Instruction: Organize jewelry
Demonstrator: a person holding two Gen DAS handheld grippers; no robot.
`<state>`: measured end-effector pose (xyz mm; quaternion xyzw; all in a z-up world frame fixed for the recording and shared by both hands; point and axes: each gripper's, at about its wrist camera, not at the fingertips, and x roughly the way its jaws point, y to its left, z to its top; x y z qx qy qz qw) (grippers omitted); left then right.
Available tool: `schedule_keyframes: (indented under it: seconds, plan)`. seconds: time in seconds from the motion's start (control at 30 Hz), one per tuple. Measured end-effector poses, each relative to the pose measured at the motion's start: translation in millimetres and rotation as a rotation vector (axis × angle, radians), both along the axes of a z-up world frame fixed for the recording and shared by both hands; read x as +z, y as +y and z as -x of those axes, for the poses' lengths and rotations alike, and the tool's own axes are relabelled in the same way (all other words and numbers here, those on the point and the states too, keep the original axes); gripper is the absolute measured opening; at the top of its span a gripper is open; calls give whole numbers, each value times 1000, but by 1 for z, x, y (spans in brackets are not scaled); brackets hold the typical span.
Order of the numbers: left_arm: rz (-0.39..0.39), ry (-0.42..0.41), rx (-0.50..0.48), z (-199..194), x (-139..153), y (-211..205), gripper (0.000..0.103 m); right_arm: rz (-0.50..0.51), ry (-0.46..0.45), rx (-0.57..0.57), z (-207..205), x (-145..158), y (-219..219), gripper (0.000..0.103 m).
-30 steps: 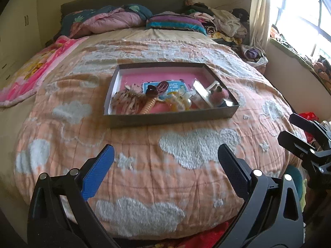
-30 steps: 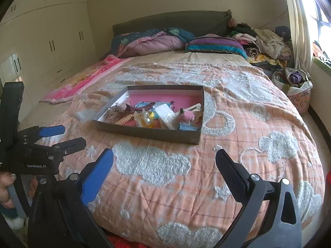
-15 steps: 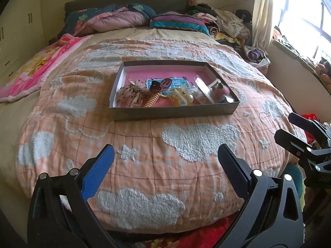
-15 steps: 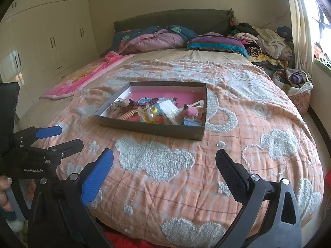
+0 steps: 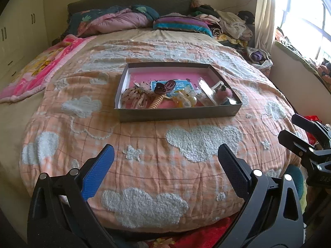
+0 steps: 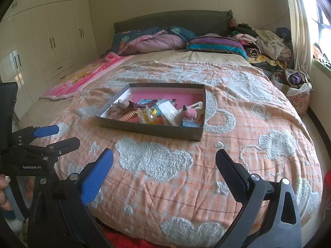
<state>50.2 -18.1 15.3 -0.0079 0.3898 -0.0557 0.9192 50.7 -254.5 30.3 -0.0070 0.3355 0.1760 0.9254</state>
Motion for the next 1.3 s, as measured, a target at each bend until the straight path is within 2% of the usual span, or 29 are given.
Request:
schedule_keyframes:
  seconds: [1.3]
  plan:
    - [6, -3, 8, 2, 2, 1, 93, 3, 0, 1, 0, 1, 0, 99]
